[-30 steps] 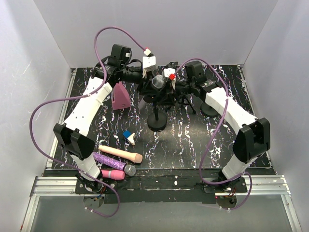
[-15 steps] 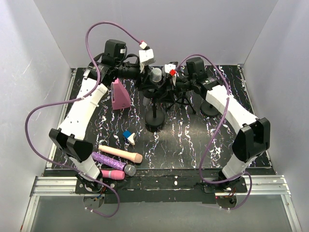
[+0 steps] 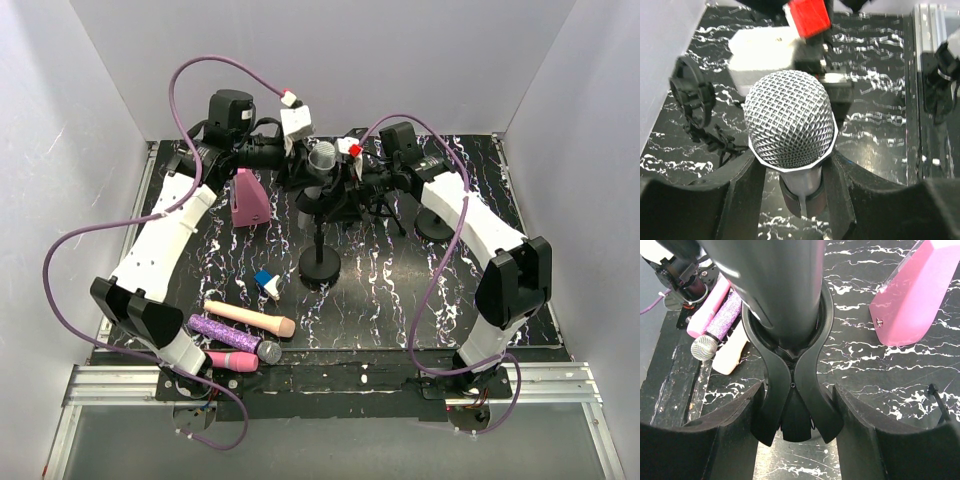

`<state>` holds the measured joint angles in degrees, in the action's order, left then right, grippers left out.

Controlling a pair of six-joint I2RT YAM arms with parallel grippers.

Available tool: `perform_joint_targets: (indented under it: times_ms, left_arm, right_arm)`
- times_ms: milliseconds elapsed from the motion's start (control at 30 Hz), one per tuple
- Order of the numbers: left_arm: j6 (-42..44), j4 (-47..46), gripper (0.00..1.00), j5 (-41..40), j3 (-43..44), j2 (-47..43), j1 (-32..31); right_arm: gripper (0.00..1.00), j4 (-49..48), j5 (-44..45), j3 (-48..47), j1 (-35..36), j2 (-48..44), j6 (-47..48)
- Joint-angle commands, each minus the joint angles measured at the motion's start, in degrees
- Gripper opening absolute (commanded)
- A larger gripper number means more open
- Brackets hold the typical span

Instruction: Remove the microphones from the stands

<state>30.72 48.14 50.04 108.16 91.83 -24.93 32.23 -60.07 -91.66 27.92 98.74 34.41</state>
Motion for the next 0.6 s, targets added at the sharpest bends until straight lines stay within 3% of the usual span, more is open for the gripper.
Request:
perform_joint_targets:
  times_ms: [0,333,567]
  left_arm:
    - [-9.79,-21.59,0.0,1.46,9.69,-2.1,0.67]
    - [-13.31,-22.04,0.0,-1.43,20.41,1.77,0.76]
    - [-10.25,-18.36,0.0,-4.78,28.42,3.79,0.76]
  right_arm:
    - [0.01,6.97,1.54,1.83,-0.5,2.07,-3.03]
    - [0.01,7.15,3.21,2.36,-0.5,2.95,-3.3]
    - [0.01,7.41,3.39,2.71,-0.5,2.86,-3.13]
